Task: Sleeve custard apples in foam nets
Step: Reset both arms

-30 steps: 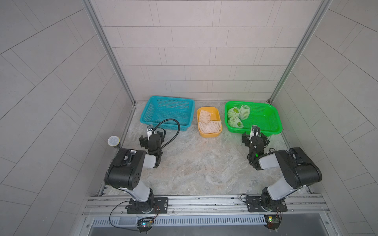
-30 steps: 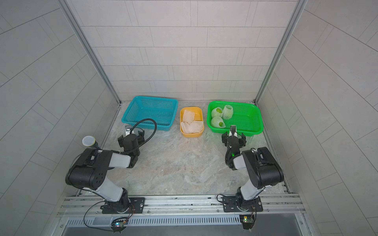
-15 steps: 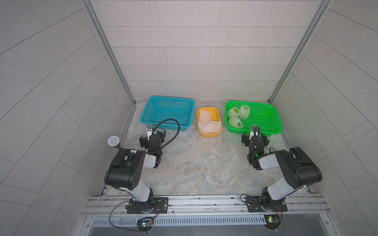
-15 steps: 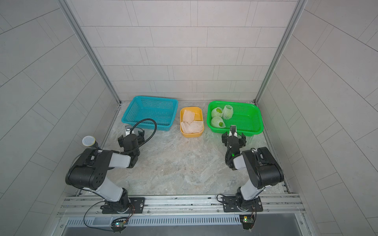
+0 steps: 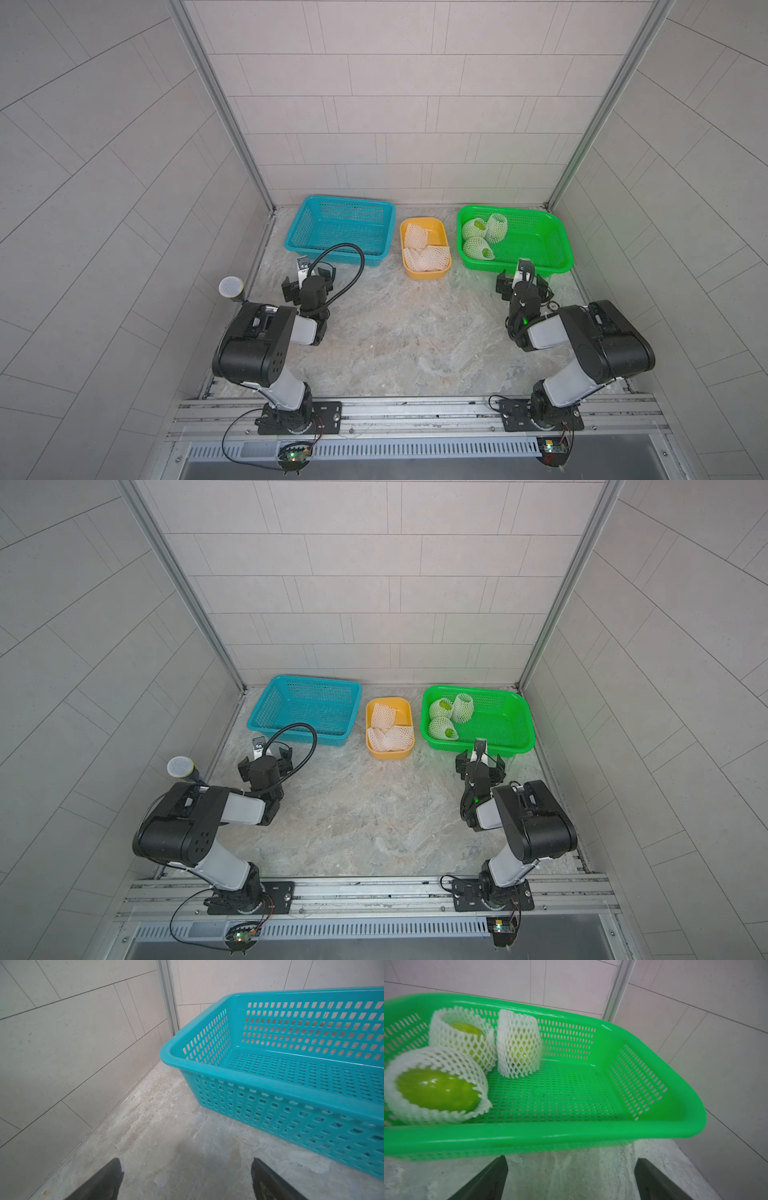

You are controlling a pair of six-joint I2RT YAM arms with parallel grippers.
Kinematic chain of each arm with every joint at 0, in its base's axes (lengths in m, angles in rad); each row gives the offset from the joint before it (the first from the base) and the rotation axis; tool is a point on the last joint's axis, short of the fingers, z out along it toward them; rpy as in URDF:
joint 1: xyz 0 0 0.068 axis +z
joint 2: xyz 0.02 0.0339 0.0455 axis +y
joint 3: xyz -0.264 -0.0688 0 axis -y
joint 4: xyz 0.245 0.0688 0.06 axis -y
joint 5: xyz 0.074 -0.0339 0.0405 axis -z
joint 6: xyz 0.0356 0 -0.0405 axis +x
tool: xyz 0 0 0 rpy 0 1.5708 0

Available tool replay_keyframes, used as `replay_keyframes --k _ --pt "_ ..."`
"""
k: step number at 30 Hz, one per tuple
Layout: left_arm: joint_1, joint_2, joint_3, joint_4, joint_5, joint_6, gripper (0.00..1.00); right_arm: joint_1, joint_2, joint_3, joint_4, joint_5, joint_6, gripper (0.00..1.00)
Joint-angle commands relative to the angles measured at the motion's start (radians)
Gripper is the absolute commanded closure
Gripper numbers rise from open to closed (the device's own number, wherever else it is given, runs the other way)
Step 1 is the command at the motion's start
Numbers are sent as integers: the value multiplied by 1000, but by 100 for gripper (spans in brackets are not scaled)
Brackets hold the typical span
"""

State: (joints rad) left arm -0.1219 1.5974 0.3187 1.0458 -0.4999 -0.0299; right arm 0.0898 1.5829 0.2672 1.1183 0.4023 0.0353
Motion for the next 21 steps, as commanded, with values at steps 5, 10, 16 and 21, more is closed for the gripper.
replay_keyframes --k 5,10,16,21 --pt "-5 4 38 -15 5 12 0 7 -2 62 -68 -25 -2 0" --pt "-4 2 54 -51 11 9 0 8 -4 75 -98 -21 -2 0" --pt "0 3 66 -71 19 6 0 7 -3 83 -114 -28 -5 0" --pt "12 -5 58 -71 40 -4 0 7 -3 83 -113 -28 -4 0"
